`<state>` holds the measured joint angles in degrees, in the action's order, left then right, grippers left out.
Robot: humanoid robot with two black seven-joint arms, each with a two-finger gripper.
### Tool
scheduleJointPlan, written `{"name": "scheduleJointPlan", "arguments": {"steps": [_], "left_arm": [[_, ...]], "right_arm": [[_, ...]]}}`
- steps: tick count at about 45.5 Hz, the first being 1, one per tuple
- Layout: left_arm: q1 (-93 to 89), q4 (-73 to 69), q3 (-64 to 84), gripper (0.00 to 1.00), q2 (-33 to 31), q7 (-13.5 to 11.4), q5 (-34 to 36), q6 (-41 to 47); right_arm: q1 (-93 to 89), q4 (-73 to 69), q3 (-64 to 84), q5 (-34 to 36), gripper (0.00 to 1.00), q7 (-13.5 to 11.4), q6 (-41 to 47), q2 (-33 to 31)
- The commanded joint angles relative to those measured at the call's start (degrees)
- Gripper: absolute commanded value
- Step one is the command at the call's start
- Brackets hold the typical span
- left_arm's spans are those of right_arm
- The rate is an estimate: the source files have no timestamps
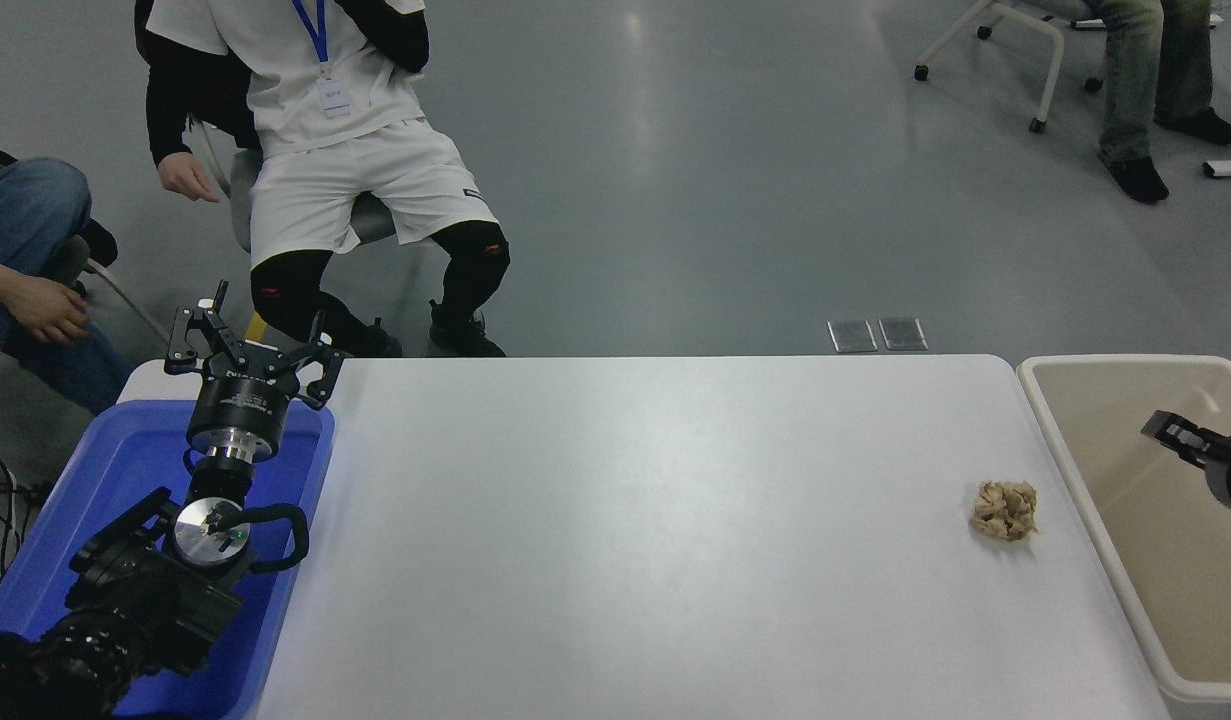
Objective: Pick up foil plate and place in dustbin
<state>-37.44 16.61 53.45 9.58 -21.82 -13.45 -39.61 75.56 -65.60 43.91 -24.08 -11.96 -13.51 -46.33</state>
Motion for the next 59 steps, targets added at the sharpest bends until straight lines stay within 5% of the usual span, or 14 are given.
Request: {"name": "scheduleJointPlan", "arguments": {"steps": [1, 12, 33, 59], "left_arm": [[0.0, 0.0, 0.0, 0.99, 0.0, 0.0, 0.0, 0.0], [0.0, 0.0, 0.0, 0.99, 0.0, 0.0, 0.0, 0.0], [0.0, 0.0, 0.0, 0.99, 0.0, 0.0, 0.0, 0.1], [0.0, 0.0, 0.0, 0.99, 0.0, 0.0, 0.0, 0.1]], "right_arm": [[9.9, -6.3, 7.2, -0.6, 0.99, -0.1, 6.8, 2.7], [22.1, -7.7, 13.5, 0.4, 1.00, -0.1, 30.5, 10.2], [34.6, -10.5, 14.9, 1.7, 1.00, -0.1, 54.8, 24.4], [43.2, -10.5, 14.6, 3.2, 1.00, 0.4, 58.5, 25.4]]}}
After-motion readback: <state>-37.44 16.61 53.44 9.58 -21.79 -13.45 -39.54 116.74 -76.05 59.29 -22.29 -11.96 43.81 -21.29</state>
